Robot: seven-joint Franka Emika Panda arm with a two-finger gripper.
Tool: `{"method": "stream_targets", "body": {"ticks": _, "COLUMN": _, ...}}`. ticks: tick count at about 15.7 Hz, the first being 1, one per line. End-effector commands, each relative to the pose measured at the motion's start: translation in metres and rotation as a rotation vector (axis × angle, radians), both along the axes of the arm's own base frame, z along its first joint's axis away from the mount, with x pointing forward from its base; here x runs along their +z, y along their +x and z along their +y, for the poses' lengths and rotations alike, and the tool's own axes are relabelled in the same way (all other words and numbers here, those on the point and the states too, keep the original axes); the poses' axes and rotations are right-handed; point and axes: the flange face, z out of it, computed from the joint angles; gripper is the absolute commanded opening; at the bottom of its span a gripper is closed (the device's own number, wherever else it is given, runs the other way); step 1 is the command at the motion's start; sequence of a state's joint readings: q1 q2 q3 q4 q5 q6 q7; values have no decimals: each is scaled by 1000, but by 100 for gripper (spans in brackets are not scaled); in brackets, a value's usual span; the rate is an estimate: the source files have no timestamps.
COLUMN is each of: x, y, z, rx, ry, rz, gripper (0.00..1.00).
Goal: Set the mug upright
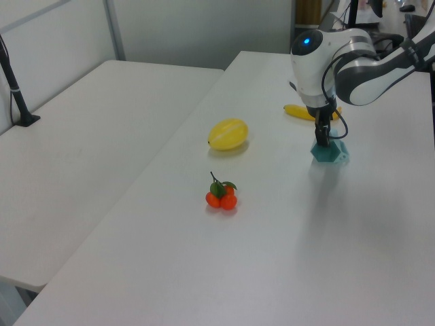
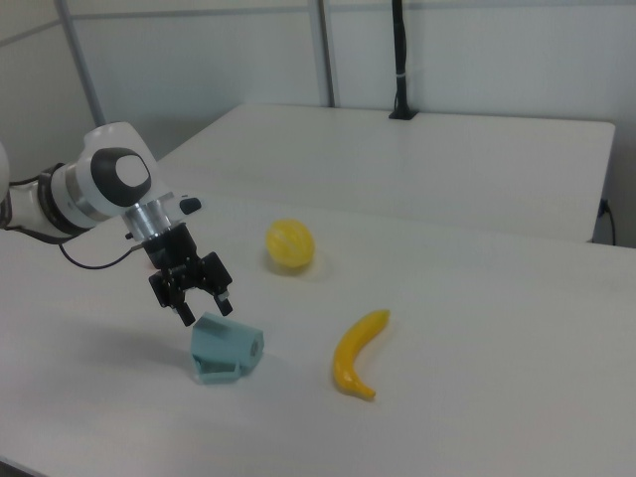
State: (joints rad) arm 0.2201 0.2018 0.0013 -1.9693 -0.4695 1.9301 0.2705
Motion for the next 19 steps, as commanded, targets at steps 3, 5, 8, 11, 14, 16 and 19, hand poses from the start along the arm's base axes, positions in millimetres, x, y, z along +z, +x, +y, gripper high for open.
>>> {"method": "stream_targets", "body": {"ticks": 3, "x": -17, "y": -3, "z": -5, "rx": 14, "ry": -25, "rz": -10, "gripper": 71}}
{"method": "stream_targets", "body": {"ticks": 5, "x": -19, "y": -2, "z": -6, "rx": 16, "ry": -30, "rz": -8, "gripper": 35}}
{"method": "stream_targets", "body": {"ticks": 8, "x": -18, "y": -2, "z": -7, "rx": 15, "ry": -31, "rz": -9, "gripper": 0}}
{"method": "stream_targets", "body": {"ticks": 11, "x": -5, "y": -1, "z": -7, "rx": 11, "ry": -25, "rz": -32, "gripper": 0}}
{"method": "stream_targets", "body": {"ticks": 14, "x": 16, "y": 1, "z": -19, "rx": -20, "ry": -11, "rz": -72, "gripper": 0}}
{"method": "stream_targets", "body": {"ticks": 16, "x": 25, "y": 7, "z": -27, "rx": -42, "ry": -2, "rz": -92, "gripper": 0}}
{"method": "stream_targets", "body": {"ticks": 19, "x": 31, "y": 15, "z": -41, "rx": -114, "ry": 62, "rz": -157, "gripper": 0}}
